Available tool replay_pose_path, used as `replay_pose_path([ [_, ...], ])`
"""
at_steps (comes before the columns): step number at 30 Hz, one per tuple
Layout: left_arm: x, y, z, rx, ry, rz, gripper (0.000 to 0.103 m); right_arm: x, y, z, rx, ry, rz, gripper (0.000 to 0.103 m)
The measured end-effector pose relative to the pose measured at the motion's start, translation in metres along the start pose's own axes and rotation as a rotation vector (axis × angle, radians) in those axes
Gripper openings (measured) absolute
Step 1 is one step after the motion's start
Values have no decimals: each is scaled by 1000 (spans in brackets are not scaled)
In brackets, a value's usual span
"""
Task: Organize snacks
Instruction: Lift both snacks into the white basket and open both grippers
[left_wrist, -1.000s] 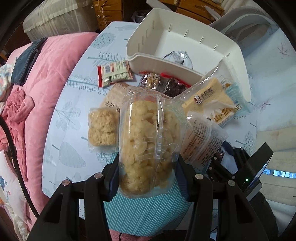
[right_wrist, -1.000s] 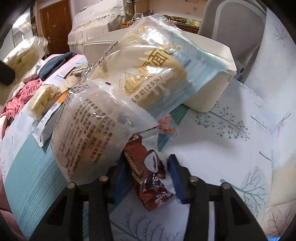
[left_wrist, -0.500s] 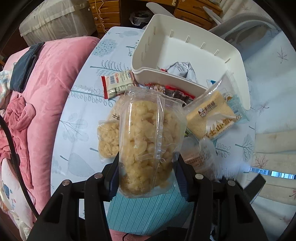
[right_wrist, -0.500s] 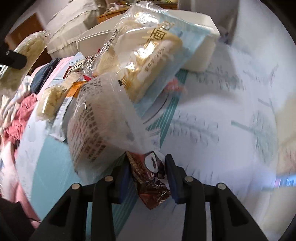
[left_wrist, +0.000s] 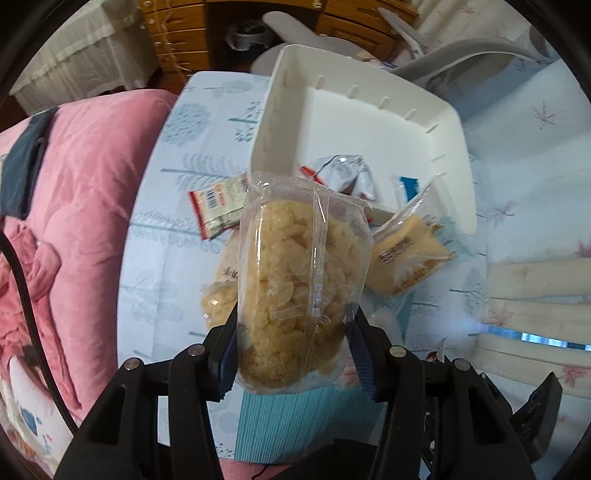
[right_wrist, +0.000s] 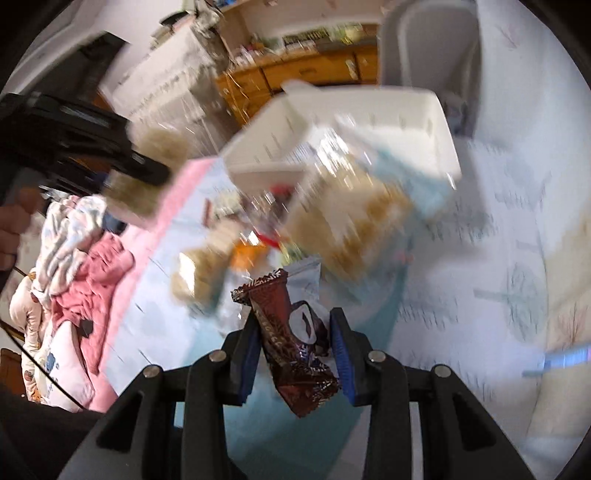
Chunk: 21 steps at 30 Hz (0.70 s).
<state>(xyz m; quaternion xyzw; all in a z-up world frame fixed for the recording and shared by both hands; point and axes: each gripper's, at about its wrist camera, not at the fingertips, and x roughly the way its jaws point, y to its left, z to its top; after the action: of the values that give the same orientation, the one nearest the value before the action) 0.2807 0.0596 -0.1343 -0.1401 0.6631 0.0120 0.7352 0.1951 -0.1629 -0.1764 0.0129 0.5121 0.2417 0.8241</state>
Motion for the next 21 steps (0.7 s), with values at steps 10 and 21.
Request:
replay_pose_path([
  [10,-3,-13,47,72,-35,-58,51,-11,25,82,-64,-169,9,36],
  [21,15,-15,97,22,-93,-140,51,8,-5,146,-1,-289,-62,37],
])
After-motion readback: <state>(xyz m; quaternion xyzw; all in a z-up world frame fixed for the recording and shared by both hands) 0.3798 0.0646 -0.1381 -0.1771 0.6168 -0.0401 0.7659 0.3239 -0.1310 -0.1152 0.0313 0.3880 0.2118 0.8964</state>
